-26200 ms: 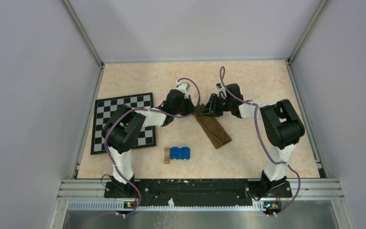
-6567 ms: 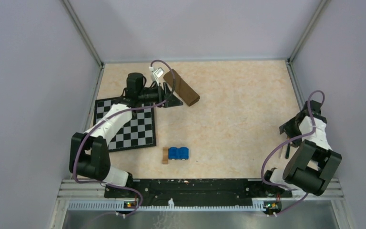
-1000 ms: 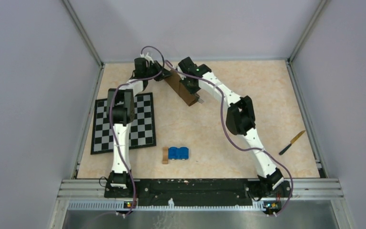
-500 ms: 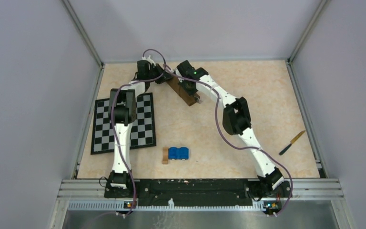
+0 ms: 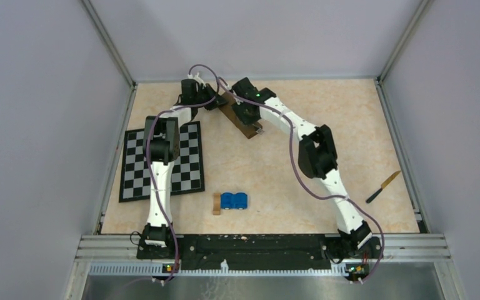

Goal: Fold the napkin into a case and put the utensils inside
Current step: Insert the fork into the folded napkin.

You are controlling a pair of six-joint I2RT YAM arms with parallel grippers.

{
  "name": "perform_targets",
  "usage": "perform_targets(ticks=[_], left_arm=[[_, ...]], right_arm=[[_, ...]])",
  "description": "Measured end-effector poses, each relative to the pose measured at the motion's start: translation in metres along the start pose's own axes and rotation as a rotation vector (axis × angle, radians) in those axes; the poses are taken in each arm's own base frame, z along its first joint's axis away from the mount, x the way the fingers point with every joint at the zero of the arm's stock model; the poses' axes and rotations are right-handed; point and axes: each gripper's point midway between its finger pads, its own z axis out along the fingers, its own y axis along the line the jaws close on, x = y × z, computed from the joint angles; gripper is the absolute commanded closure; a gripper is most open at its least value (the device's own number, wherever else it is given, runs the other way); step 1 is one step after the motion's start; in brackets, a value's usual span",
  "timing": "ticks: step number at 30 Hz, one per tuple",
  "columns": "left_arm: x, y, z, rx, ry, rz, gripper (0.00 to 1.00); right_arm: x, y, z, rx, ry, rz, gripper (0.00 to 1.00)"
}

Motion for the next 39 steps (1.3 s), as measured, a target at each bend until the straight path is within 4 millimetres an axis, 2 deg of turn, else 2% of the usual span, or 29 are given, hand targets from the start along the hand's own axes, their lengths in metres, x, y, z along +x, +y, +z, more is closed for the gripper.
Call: perform_targets(ticks=[2,5,8,11,14,15,18,21,24,28,35,39], left_arm=[[0.0,0.0,0.0,-0.001,0.0,0.004,0.85],[0.0,0.001,0.0,-0.001,0.0,0.009,0.84],[0.0,0.0,0.0,-0.001,0.001,0.011,0.84],[0.001,0.001,0.0,-0.002,0.004,0.01,0.84],[0.0,0.0,0.0,-0.002,0.004,0.011,0.84],[0.0,0.0,0.0,-0.002,0.005,0.012,0.84],[0.0,0.0,0.0,-0.002,0.005,0.012,0.84],[0.0,0.0,0.0,-0.001,0.005,0.011,0.82],[0.0,-0.001,0.0,0.002,0.006,0.009,0.78],[0.0,-0.002,0.0,0.009,0.008,0.006,0.76],[0.0,-0.003,-0.001,0.011,0.009,0.003,0.76],[0.0,-0.003,-0.001,0.01,0.008,0.003,0.77]], right_arm=[[0.011,0.0,-0.024,0.0,0.017,0.067,0.44],[0.029,-0.006,-0.073,-0.008,0.006,0.217,0.42],[0.041,-0.013,-0.119,-0.094,-0.077,0.46,0.41],[0.056,-0.04,-0.134,-0.226,-0.172,0.758,0.41],[0.077,-0.071,-0.111,-0.294,-0.174,0.995,0.41],[0.084,-0.073,-0.1,-0.311,-0.156,1.044,0.41],[0.09,-0.056,-0.072,-0.408,-0.108,1.14,0.44],[0.086,-0.036,-0.059,-0.493,-0.086,1.184,0.49],[0.076,-0.026,-0.052,-0.561,-0.1,1.215,0.56],[0.071,-0.022,-0.042,-0.6,-0.109,1.25,0.68],[0.08,-0.018,-0.025,-0.599,-0.079,1.285,0.77],[0.08,-0.018,-0.024,-0.6,-0.076,1.29,0.92]])
